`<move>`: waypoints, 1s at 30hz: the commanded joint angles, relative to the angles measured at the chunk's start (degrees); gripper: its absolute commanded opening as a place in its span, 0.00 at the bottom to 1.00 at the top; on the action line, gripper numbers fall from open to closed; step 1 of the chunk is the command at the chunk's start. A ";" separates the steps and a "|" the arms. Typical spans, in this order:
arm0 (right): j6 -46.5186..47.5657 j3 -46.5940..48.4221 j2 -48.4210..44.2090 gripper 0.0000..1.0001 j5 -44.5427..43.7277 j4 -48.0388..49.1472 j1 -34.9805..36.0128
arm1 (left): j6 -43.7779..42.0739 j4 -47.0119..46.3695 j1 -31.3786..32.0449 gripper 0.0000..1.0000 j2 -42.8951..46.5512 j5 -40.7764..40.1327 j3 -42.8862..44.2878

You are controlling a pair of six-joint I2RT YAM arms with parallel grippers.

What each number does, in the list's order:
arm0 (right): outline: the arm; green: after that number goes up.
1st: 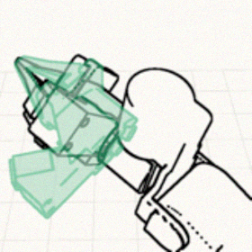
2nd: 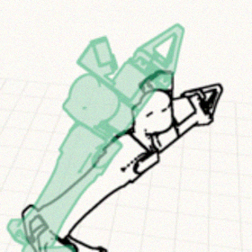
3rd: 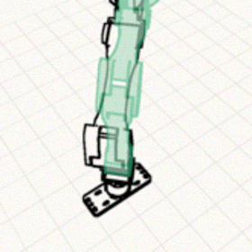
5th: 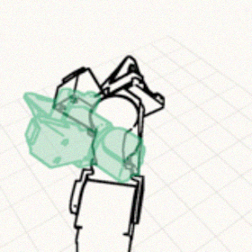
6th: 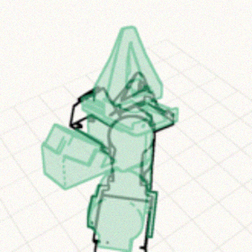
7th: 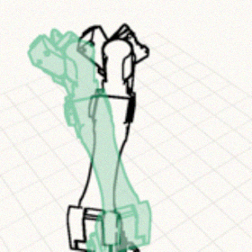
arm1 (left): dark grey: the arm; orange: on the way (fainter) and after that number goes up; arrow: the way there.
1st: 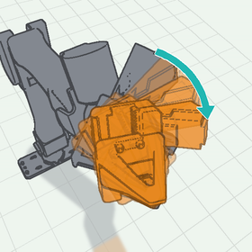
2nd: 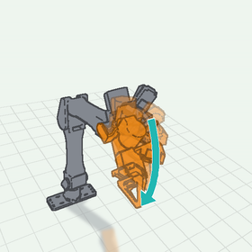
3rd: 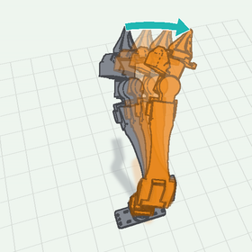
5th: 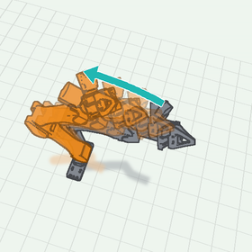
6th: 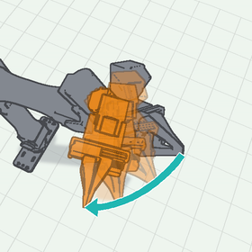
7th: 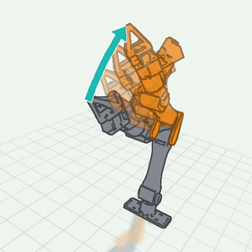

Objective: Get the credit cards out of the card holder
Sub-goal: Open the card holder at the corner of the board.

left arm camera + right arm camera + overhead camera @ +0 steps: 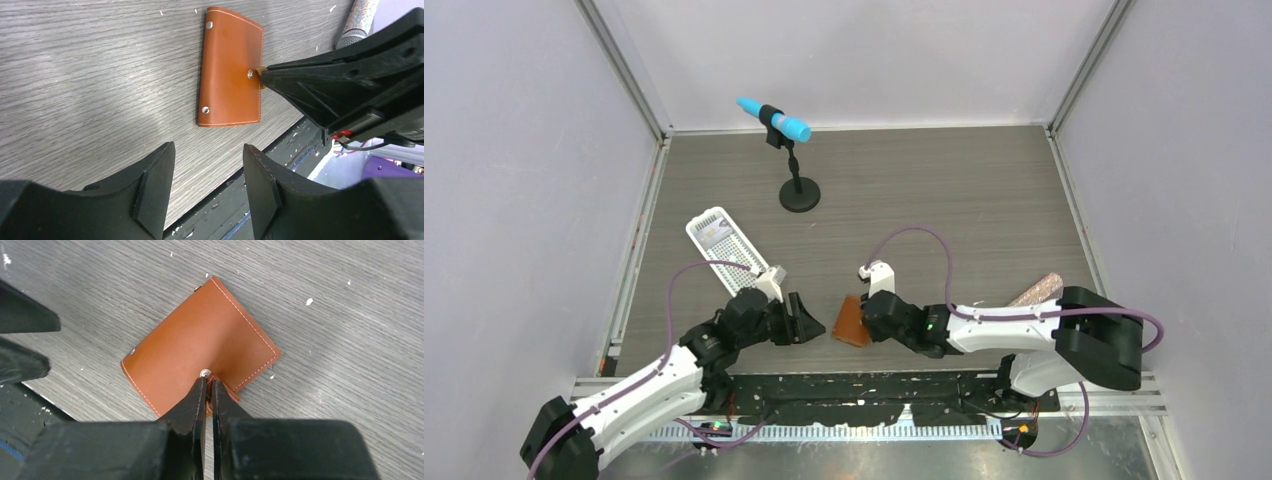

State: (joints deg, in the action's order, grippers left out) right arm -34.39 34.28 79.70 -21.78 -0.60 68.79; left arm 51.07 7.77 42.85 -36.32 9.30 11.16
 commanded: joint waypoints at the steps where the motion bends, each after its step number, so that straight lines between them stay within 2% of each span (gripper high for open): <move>1: 4.99 -2.11 -4.87 0.05 1.04 8.37 0.39 | 0.00 -4.54 0.04 0.54 -2.28 1.35 1.94; 7: 6.56 -6.35 -10.14 0.05 0.81 13.37 0.38 | -0.54 -5.80 0.33 0.57 -4.15 2.18 1.96; 16: 4.21 -8.35 -15.77 0.05 2.23 18.71 0.38 | -4.86 -4.90 3.50 0.74 -6.58 2.00 5.70; 24: 3.30 -8.12 -14.93 0.05 3.42 20.02 0.31 | -9.48 -3.92 7.62 0.77 -14.68 2.84 11.62; 30: 2.21 -8.22 -14.84 0.05 3.31 21.11 0.33 | -10.12 -4.97 9.29 0.78 -18.32 2.35 12.95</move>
State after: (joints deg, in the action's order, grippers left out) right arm -30.72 25.67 65.01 -18.28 16.51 68.90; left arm 43.00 5.10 51.22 -53.39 11.25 21.76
